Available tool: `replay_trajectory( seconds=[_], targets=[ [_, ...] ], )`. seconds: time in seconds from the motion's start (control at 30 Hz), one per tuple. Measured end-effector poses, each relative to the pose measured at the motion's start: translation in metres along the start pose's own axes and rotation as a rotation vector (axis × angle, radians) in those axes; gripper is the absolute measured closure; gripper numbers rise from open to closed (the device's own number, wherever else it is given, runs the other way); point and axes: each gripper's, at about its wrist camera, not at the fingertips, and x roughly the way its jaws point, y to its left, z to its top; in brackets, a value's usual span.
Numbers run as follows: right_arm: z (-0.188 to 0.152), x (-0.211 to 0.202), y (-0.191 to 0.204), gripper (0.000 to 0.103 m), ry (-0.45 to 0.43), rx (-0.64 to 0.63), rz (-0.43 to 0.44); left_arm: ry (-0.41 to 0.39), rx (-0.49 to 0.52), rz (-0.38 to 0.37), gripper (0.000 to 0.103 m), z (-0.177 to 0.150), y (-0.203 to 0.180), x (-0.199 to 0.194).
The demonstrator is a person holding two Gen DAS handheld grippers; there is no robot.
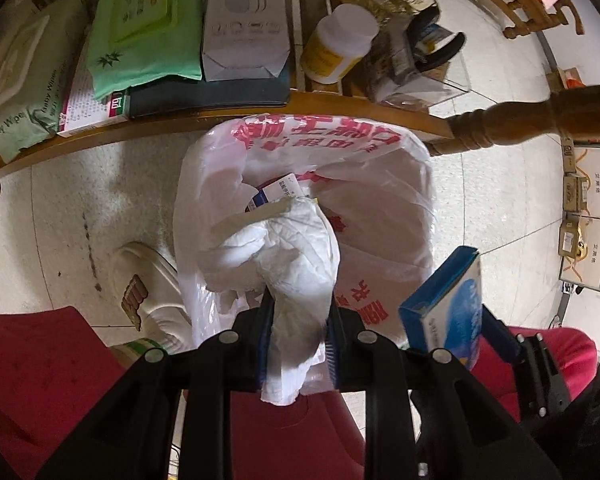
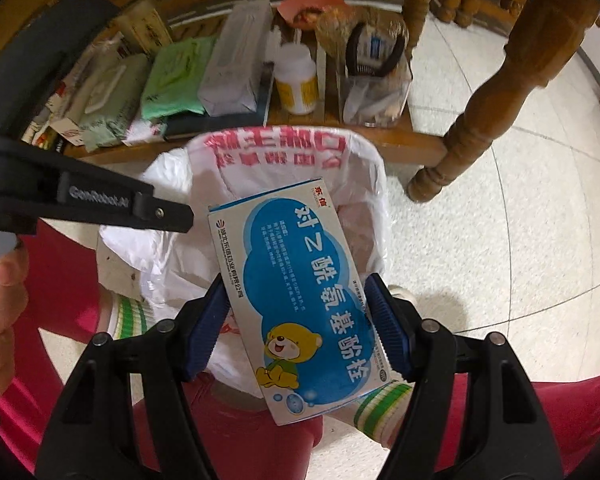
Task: Collect trash
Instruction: 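Lower the tissue and medicine box in both tools into the bag, then open both tools to drop the tissue and medicine box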
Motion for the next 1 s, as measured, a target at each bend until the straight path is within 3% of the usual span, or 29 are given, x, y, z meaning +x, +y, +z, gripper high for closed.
replay_trajectory(
  seconds=[0.1, 0.2, 0.33, 0.7, 1.0],
  targets=[
    [0.003, 0.016, -0.002, 0.036, 0.029, 0.023, 0.006, 0.020, -0.010, 0.008, 0.081, 0.008, 0.004, 0.016],
    [0.005, 0.034, -0.002, 0.036, 0.057, 0.028, 0.013, 0.071, -0.045, -0.030, 0.081, 0.014, 0.010, 0.034],
    [0.005, 0.052, 0.002, 0.035, 0.097, 0.031, 0.029, 0.070, -0.032, 0.018, 0.080, 0.019, 0.010, 0.043],
    [0.000, 0.073, 0.008, 0.035, 0.143, 0.010, 0.038, 0.114, -0.054, 0.002, 0.079, 0.026, 0.013, 0.063],
    [0.004, 0.083, 0.007, 0.034, 0.148, 0.016, 0.059, 0.135, -0.043, 0.042, 0.056, 0.028, 0.010, 0.073]
  ],
)
